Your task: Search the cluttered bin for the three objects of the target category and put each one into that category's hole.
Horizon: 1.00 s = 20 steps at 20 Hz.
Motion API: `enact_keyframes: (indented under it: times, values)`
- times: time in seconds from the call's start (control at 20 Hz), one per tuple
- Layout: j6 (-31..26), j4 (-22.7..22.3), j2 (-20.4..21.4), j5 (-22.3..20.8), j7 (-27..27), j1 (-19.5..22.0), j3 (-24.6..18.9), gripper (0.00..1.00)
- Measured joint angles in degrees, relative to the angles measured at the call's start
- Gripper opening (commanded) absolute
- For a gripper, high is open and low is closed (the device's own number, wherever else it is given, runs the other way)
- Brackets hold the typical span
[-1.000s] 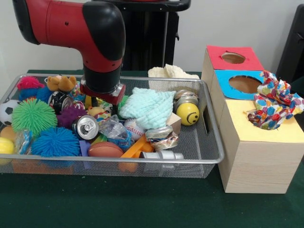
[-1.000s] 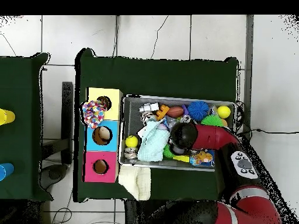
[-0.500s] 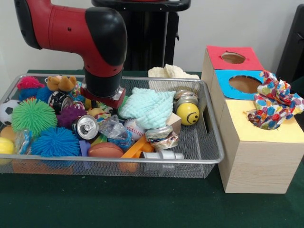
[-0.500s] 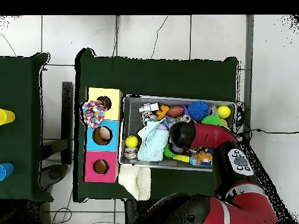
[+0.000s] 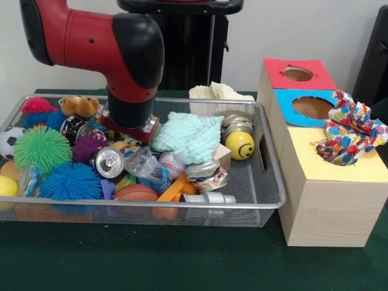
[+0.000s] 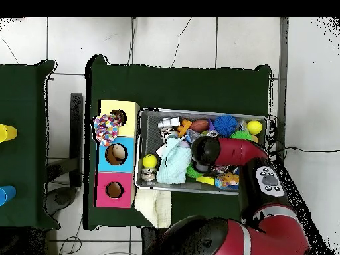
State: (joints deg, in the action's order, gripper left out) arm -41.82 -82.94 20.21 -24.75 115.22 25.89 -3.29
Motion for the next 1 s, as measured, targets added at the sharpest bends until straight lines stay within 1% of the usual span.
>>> enact_keyframes:
  times: [0.4, 0.6, 0.75, 1.0]
  values:
    - [-0.1, 0.7, -0.3, 0.0, 0.0, -0.1, 0.2, 1.00]
    - [-1.4, 1.4, -0.5, 0.0, 0.0, -0.2, 0.0, 1.00]
    - [-3.4, 2.5, -1.1, 0.0, 0.0, -0.2, -0.3, 1.00]
    - [-3.9, 2.9, -1.3, 0.0, 0.0, -0.3, -0.3, 1.00]
